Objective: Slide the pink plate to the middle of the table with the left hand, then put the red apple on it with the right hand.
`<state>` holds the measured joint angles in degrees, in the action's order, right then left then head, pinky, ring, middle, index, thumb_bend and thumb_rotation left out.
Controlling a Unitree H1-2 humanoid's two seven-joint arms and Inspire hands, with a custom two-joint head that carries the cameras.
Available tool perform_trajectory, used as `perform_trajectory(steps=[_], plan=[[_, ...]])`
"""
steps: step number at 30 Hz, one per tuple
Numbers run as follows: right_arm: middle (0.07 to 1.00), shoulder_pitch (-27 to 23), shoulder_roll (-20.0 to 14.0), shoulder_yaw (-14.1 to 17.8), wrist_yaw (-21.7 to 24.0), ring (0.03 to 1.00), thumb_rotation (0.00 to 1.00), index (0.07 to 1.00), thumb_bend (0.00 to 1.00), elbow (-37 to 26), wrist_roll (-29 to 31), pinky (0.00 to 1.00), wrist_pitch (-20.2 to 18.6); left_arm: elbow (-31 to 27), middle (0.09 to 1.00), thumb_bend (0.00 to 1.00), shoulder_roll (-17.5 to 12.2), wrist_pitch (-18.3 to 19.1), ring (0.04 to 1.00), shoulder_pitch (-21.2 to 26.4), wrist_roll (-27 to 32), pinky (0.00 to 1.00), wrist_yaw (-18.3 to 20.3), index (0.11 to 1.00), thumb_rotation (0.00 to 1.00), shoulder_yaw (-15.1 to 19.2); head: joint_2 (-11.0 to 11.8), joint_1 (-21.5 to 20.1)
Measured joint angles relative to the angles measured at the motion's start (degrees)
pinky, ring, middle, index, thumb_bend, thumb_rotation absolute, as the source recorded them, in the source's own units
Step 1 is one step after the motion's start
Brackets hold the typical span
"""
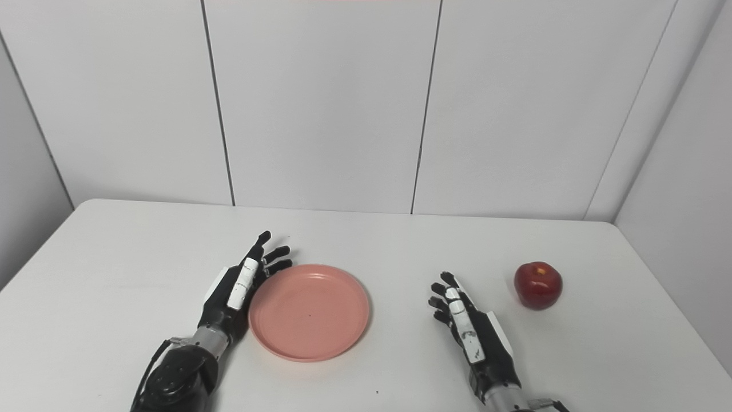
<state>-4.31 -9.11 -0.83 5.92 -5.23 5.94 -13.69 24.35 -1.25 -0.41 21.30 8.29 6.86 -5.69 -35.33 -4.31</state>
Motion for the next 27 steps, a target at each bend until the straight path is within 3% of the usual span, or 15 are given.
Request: perform_trajectory(steps=[10, 19, 27], plan=[[0.905, -0.05, -0.19, -0.01, 0.42, 0.881, 1.0, 0.947, 0.88, 0.04, -0.01, 0.87, 0.0, -1.7, 0.867, 0.89, 0.75, 1.72, 0.826, -0.52, -0.03, 0.83, 0.52, 1.0, 0.89, -1.46, 0.0, 0.18], [0.903, -0.14, -0.19, -0.17, 0.86, 0.877, 1.0, 0.946, 0.88, 0.05, 0.0, 0.86, 0.0, -3.45, 0.875, 0.89, 4.29, 3.49, 0.83, -1.63, -0.01, 0.83, 3.33, 1.0, 0.9, -3.36, -0.09, 0.35], [0.906, -0.14, -0.19, -0.23, 1.0, 0.877, 1.0, 0.949, 0.88, 0.05, 0.0, 0.87, 0.0, -3.69, 0.872, 0.9, 4.31, 3.82, 0.828, -1.72, -0.04, 0.83, 4.63, 1.0, 0.89, -3.36, 0.0, 0.18]])
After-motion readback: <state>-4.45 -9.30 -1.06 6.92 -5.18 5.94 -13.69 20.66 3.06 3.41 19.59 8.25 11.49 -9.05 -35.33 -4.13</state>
